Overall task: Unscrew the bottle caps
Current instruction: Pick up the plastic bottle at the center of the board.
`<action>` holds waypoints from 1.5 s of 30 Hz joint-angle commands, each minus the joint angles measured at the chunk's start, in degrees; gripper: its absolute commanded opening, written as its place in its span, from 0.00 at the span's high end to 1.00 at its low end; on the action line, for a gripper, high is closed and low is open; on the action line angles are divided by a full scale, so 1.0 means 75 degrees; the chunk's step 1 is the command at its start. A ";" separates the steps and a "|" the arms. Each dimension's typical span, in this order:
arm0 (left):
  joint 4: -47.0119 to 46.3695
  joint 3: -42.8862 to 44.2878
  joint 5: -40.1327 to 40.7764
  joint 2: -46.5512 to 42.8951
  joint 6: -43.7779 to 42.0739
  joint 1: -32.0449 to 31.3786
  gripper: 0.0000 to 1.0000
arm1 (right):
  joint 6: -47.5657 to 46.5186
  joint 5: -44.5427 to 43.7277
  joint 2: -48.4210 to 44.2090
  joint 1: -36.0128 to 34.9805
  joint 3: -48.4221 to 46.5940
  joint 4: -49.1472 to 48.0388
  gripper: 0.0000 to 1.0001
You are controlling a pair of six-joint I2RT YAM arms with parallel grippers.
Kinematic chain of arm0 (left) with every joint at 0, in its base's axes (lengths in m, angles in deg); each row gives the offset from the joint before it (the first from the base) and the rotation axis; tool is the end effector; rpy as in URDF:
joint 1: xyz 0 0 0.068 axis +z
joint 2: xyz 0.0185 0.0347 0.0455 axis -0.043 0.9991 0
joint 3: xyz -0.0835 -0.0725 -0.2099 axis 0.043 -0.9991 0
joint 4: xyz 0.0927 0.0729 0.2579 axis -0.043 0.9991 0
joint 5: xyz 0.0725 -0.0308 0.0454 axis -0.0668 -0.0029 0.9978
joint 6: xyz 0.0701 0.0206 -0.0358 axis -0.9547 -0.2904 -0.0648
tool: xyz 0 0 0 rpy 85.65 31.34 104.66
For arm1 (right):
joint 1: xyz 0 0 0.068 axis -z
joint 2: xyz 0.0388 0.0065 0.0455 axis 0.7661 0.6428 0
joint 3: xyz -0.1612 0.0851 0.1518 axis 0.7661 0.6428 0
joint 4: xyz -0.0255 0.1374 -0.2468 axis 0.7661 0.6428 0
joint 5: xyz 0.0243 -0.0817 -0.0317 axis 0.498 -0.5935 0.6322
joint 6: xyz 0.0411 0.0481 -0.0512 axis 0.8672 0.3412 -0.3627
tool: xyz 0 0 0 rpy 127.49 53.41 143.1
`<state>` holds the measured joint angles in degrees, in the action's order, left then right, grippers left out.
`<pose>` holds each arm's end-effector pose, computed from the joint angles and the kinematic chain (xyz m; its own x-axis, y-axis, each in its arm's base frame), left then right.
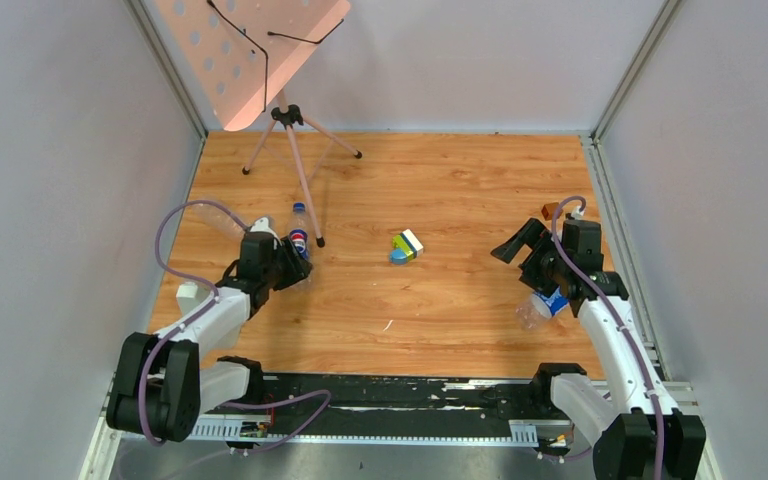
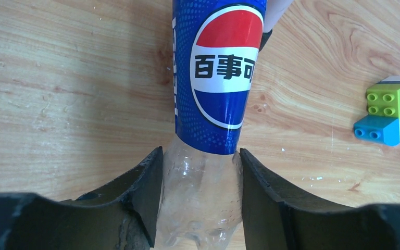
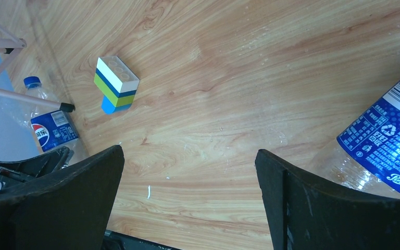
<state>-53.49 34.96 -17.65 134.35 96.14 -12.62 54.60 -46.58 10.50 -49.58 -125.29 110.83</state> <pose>0.2715 -0.0527 0.0888 -0.6590 -0.4867 -0.5735 -0.2188 0.8535 -0.4728 0.2541 0.0170 0.1830 -0.6838 0.5960 -0.4209 0.3084 0.7589 0.5735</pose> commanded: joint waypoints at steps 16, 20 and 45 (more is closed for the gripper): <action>0.1641 -0.0779 -0.1553 -0.4062 0.0629 -0.0188 0.53 | -0.0838 0.2672 0.0581 -0.0020 -0.0374 -0.0744 0.01; 0.2079 -0.0936 -0.2006 -0.4687 0.0518 -0.0258 0.53 | -0.0921 0.3141 0.0315 -0.0012 -0.0222 -0.1076 0.01; -0.1454 0.0094 -0.3338 -0.2317 -0.0752 -0.3657 0.53 | 0.0656 0.4837 0.0890 -0.1475 0.0054 -0.3743 0.09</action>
<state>-55.27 31.57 -40.29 114.79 93.87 -38.08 56.68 -9.68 14.50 -58.08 -122.93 87.05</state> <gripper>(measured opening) 0.575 0.926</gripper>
